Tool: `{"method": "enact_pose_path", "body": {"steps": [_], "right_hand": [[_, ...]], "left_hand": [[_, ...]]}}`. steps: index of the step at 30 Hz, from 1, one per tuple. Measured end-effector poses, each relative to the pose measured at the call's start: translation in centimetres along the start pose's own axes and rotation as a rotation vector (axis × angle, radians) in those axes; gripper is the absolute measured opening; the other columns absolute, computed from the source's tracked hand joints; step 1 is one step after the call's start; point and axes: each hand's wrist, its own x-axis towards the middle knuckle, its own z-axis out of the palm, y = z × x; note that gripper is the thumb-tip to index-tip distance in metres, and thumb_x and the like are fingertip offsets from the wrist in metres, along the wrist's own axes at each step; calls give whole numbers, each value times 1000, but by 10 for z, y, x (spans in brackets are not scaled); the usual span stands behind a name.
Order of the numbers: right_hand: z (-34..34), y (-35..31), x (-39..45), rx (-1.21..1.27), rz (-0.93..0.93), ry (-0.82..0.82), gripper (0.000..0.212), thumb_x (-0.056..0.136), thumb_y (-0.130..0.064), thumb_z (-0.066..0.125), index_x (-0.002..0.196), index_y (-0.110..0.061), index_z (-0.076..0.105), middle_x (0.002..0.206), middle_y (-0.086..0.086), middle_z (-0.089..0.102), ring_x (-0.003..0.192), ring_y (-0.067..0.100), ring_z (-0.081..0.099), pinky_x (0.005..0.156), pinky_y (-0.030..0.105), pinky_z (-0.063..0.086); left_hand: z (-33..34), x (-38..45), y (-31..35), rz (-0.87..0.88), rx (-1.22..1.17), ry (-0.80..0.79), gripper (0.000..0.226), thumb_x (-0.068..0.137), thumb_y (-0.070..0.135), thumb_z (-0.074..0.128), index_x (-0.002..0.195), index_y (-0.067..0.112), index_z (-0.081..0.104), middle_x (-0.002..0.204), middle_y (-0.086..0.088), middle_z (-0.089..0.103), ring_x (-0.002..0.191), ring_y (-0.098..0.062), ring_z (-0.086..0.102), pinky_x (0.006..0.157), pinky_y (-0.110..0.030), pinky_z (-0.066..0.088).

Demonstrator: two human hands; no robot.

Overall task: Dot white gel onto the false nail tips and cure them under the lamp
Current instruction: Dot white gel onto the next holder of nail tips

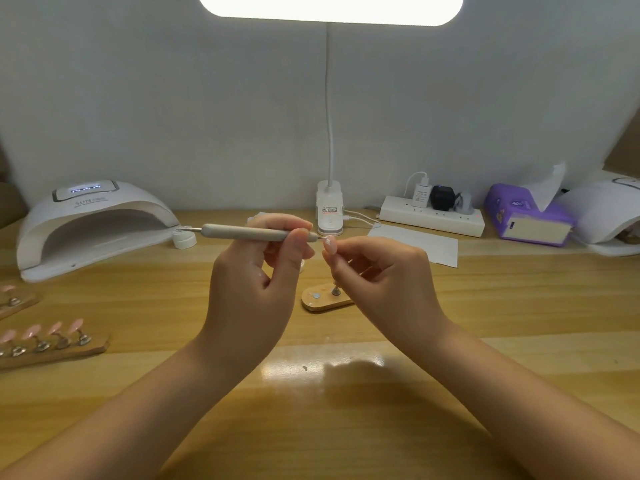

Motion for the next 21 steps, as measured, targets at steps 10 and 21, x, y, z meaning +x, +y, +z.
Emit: {"method": "enact_pose_path", "body": {"steps": [10, 21], "right_hand": [[-2, -1, 0, 24, 25, 10, 11, 89, -19, 67, 92, -13, 76, 72, -6, 70, 64, 12, 65, 59, 35, 54], [0, 0, 0, 14, 7, 12, 10, 89, -18, 68, 94, -13, 75, 72, -7, 70, 63, 12, 65, 59, 34, 54]], "left_hand": [[1, -1, 1, 5, -39, 0, 9, 96, 23, 52, 94, 22, 61, 79, 6, 66, 77, -8, 66, 66, -22, 53], [2, -1, 1, 10, -38, -12, 9, 96, 24, 53, 94, 20, 61, 81, 6, 65, 78, -6, 66, 67, -17, 52]]}}
